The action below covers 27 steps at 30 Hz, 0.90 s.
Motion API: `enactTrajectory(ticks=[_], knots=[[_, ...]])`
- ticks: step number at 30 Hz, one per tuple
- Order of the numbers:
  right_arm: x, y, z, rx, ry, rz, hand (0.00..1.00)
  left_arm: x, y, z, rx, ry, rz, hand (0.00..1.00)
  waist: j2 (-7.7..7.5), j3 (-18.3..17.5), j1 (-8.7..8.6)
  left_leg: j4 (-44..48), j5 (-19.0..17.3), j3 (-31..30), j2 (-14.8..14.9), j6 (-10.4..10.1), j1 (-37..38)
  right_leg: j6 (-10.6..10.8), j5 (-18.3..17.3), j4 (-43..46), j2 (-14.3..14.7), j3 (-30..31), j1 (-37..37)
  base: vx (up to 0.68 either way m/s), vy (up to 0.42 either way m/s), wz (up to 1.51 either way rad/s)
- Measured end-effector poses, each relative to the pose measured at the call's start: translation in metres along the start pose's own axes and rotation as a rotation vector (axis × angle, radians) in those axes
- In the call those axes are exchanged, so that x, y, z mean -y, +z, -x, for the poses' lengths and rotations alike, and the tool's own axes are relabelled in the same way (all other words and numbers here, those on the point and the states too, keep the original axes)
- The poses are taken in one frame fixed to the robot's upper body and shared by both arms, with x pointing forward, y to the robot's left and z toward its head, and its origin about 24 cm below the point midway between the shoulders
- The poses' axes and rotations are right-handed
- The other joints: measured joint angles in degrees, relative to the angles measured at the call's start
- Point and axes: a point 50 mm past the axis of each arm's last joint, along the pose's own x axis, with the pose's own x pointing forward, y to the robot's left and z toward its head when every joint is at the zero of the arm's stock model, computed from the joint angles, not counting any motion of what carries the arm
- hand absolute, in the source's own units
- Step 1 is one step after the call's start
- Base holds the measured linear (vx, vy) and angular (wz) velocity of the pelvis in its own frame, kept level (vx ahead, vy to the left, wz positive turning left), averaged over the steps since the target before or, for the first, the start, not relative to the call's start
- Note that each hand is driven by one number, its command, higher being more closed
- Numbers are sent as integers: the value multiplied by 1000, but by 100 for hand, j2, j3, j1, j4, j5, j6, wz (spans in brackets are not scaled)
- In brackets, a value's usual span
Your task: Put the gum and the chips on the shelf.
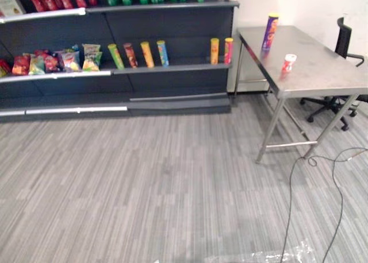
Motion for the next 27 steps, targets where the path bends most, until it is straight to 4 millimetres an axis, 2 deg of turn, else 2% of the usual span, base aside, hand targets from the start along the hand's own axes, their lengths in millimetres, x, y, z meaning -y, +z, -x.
enactTrajectory(ticks=[3,4,5,8,13,14,15,17,18,19,27], knots=[[-2,2,0,17,3,-2,0,1,3,-1,7,-6,2,0,46,66,2,-58,-17,75,9,-27,105,15,8,-64,22,3,105,59,-7,-7],[-2,3,-1,22,7,-2,0,1,3,-1,11,-9,2,0,-24,117,14,-58,-26,121,20,-42,131,17,7,-65,32,34,110,30,-13,-16],[-4,5,-1,31,13,-2,0,1,4,-1,16,-12,3,0,46,102,14,-58,-28,135,22,-46,154,19,6,-65,35,65,126,3,-18,-18],[-8,11,-3,50,25,-1,0,2,6,-2,22,-15,2,0,20,195,5,-64,-38,192,23,-60,203,66,-8,-65,35,111,158,-16,-21,-9],[-8,11,-3,50,22,0,0,3,7,-2,18,-15,12,0,38,207,16,-64,-37,249,30,-58,216,97,-27,-66,37,109,161,-52,-19,0],[-8,11,-3,50,23,-2,0,3,6,-2,13,-15,11,0,-27,245,16,-64,-36,250,33,-57,220,96,-27,-66,40,109,162,-60,-21,-1],[-9,11,-3,51,26,-2,0,3,6,-2,12,-14,11,0,37,214,15,-64,-35,255,37,-55,227,94,-25,-67,42,109,166,-58,-22,-1],[-9,11,-3,52,32,-2,0,3,6,-2,10,-14,11,0,-14,244,14,-64,-31,256,41,-49,228,81,-16,-67,47,108,167,-47,-23,0],[-9,11,-3,53,36,-2,0,3,6,-2,9,-14,12,0,24,221,14,-64,-29,255,42,-46,230,64,-5,-67,48,105,170,-41,-21,1],[-9,11,-3,53,38,-2,0,3,6,-2,9,-14,12,0,-27,248,14,-66,-29,254,43,-45,229,64,-5,-67,49,105,169,-36,-23,0],[-9,11,-3,54,37,3,0,1,3,-2,-6,-4,36,0,-27,247,14,-131,-26,259,38,-41,273,60,-2,-71,52,104,180,0,0,0]])
